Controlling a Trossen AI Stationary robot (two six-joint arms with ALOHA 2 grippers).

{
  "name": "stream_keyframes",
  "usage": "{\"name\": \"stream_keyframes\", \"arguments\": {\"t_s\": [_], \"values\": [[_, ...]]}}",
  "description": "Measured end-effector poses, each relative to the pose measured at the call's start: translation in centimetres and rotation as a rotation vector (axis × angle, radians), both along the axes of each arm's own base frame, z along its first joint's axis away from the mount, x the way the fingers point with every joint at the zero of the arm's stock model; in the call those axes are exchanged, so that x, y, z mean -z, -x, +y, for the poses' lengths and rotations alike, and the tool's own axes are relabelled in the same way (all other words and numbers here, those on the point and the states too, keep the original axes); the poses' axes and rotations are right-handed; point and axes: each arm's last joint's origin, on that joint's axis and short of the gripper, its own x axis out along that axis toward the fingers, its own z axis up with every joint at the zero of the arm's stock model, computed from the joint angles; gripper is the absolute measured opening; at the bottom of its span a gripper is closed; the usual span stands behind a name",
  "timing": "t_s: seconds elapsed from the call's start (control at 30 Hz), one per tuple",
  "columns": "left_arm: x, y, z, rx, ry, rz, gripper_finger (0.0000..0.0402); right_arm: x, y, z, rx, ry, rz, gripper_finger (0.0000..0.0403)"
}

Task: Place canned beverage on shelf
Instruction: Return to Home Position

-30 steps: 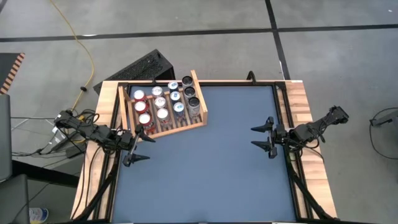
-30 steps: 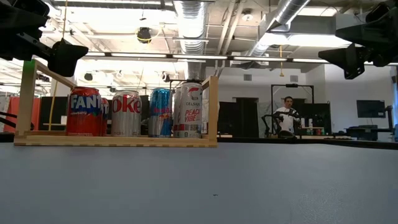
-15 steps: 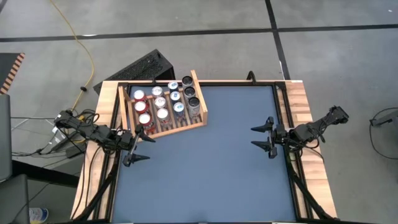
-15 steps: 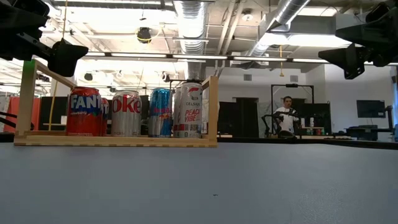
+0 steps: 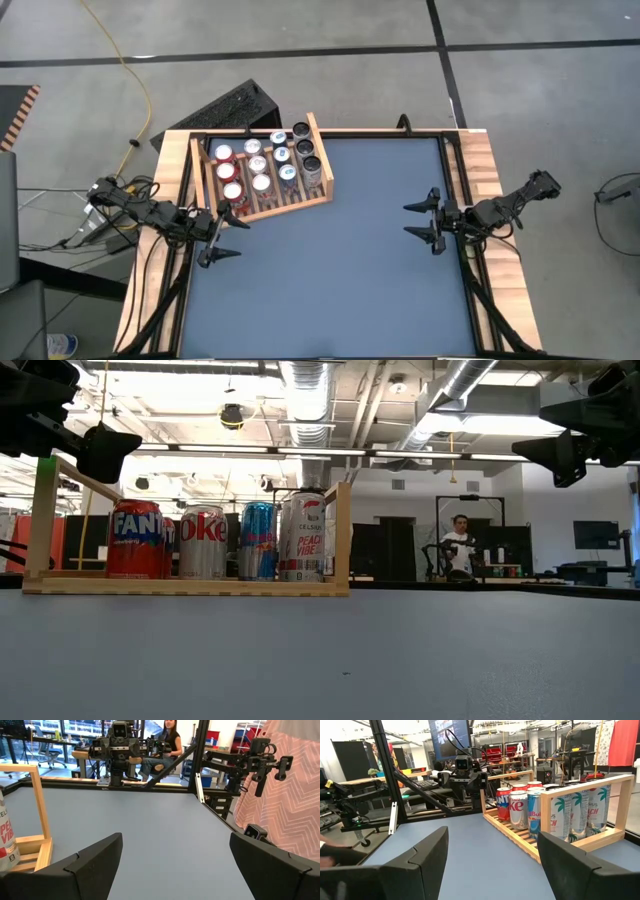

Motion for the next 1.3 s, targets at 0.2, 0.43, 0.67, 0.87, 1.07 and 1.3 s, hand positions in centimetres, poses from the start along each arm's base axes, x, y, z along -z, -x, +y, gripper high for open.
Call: {"name": "stream_keyframes", "arguments": {"t_s": [0.2, 0.43, 0.67, 0.87, 1.07, 1.3], "values": [[0.0, 0.0, 0.0, 0.0, 0.0, 0.0, 0.0358, 0.0, 0.0, 0.0, 0.0, 0.0, 0.0, 0.0291], [0.01, 0.0, 0.0, 0.0, 0.0, 0.0, 0.0358, 0.0, 0.0, 0.0, 0.0, 0.0, 0.0, 0.0291], [0.0, -0.01, -0.01, 0.0, 0.0, 0.001, 0.0358, 0.0, 0.0, 0.0, 0.0, 0.0, 0.0, 0.0291], [0.21, -0.09, -0.26, 0.029, -0.011, 0.025, 0.0358, 0.0, 0.0, 0.0, 0.0, 0.0, 0.0, 0.0291], [0.22, -0.09, -0.27, 0.033, -0.012, 0.025, 0.0358, 0.0, 0.0, 0.0, 0.0, 0.0, 0.0, 0.0291], [0.22, -0.09, -0.27, 0.033, -0.012, 0.025, 0.0358, 0.0, 0.0, 0.0, 0.0, 0.0, 0.0, 0.0291]]}}
